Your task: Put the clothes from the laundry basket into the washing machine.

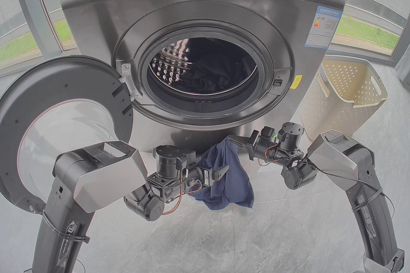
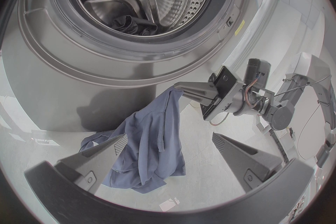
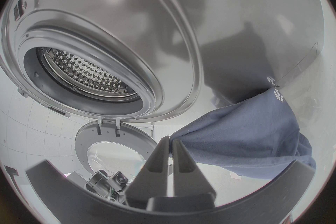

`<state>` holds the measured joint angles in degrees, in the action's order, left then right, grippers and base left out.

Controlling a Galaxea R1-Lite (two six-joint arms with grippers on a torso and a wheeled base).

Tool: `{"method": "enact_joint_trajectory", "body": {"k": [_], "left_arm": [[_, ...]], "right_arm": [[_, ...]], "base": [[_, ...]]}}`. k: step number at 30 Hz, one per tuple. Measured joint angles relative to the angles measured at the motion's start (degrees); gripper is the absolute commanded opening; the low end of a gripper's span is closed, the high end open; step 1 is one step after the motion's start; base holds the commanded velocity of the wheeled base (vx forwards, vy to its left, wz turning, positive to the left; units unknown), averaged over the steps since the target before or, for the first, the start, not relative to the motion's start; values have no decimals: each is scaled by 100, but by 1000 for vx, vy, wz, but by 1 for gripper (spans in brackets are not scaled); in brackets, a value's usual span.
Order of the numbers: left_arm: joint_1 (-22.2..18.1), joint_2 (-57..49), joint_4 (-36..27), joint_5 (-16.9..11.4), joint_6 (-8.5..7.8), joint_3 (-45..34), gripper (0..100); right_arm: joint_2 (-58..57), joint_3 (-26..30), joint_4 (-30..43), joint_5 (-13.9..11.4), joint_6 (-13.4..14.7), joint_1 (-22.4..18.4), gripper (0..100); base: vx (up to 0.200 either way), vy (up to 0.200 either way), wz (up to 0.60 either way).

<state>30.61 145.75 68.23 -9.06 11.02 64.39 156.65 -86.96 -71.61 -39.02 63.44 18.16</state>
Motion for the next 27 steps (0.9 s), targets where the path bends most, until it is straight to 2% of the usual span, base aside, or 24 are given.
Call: {"method": "enact_joint_trajectory", "body": {"k": [21,27], "left_arm": [[-24,747,-747,11,-29,1623,100],[-60,996,-1026,15,-167,2216,100]], "right_arm": [[-201,341,-238,-59,9,154,0],[-210,388,-290,-59,11,182,0]], "base": [[0,0,0],[0,0,0]]}}
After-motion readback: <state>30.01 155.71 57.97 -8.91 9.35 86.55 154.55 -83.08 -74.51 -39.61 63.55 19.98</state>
